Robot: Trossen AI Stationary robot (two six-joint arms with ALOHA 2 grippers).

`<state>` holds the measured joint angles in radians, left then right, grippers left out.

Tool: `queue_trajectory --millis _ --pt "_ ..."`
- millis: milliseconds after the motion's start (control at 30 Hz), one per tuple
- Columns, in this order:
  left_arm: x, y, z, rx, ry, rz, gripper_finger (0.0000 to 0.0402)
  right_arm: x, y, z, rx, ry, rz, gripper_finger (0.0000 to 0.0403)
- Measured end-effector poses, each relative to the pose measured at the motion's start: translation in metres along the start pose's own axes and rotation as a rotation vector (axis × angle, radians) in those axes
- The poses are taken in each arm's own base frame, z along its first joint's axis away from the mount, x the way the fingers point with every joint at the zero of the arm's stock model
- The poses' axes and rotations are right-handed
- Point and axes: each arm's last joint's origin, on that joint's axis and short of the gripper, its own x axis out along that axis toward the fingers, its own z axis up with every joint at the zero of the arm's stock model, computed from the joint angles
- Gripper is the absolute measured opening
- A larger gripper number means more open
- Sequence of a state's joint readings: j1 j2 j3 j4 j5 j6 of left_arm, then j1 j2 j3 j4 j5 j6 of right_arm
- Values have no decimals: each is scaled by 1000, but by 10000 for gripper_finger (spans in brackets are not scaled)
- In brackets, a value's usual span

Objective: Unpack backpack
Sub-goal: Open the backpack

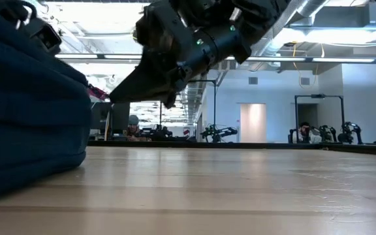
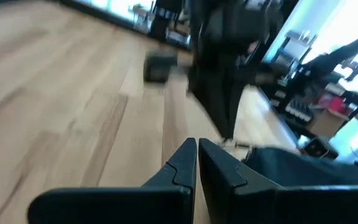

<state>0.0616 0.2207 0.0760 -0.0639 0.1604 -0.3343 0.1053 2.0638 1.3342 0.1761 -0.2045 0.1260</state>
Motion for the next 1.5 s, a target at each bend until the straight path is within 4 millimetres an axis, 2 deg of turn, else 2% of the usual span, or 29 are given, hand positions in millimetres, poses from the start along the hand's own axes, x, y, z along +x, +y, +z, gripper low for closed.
queue_trajectory --millis 100,233,367,500,600,733,900,1067,1267,1333,1433,1500 --pt "5 -4 15 17 58 16 3 -11 0 8 -18 4 1 0" --pt "16 -9 30 53 276 24 3 -22 -1 16 -20 8 13 0" --pt "34 -21 55 104 413 -47 3 -25 -2 12 -6 64 7 0" --pt "57 -27 67 112 579 -68 18 -27 -2 6 5 133 2 0" --pt "78 -27 67 77 668 -63 51 -28 0 3 -2 170 4 0" --pt "101 -28 62 -13 745 -162 112 -29 2 -1 2 209 7 0" --pt "116 -28 61 -115 808 -182 175 -29 6 -4 -47 240 17 0" --pt "124 -33 53 -51 843 -154 198 -28 7 -5 -80 246 24 0" --pt "137 -39 33 -54 922 -161 195 -28 9 -6 -104 254 31 0" --pt "141 -39 32 -66 912 -169 183 -28 9 -6 -104 256 32 0" --pt "146 -40 32 -53 874 -170 125 -28 9 -6 -106 259 33 0" --pt "148 -41 34 -34 840 -185 57 -29 9 -7 -107 264 32 0"
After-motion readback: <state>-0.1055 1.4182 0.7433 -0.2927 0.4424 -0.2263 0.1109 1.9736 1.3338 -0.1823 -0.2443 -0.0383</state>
